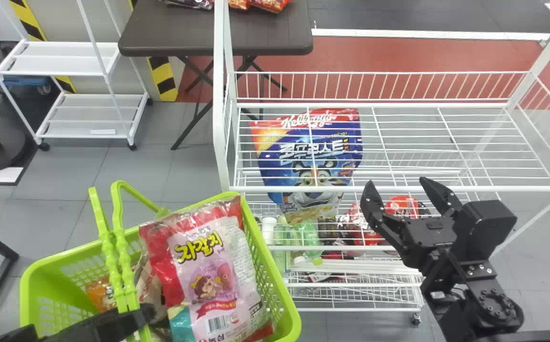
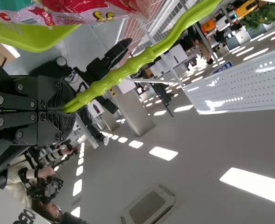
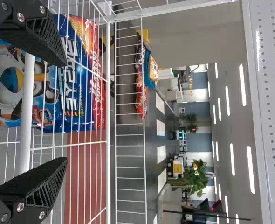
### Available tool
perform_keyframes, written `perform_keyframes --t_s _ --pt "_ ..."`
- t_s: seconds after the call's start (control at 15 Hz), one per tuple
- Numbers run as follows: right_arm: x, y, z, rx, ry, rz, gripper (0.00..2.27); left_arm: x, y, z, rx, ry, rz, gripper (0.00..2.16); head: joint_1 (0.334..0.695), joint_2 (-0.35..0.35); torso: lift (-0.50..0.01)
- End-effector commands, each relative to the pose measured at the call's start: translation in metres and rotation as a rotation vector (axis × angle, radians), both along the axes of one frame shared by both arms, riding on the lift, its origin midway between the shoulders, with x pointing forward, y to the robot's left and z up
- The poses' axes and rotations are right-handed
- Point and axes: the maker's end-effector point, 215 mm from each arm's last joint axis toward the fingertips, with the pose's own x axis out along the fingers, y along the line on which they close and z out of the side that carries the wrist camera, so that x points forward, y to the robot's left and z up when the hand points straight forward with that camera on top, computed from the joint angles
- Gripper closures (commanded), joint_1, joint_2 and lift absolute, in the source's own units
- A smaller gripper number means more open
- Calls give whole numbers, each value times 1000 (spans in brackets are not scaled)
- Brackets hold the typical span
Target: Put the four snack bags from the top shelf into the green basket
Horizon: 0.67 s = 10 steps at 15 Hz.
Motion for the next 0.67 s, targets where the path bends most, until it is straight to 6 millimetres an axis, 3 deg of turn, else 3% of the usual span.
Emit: perform_keyframes --t_s 0.0,0.6 --pt "-1 0 -1 1 5 -1 93 -2 -2 3 -10 -7 -11 2148 695 7 -3" --pt "1 -6 0 3 7 -19 93 -4 -1 4 -4 -9 -5 2148 695 -3 -3"
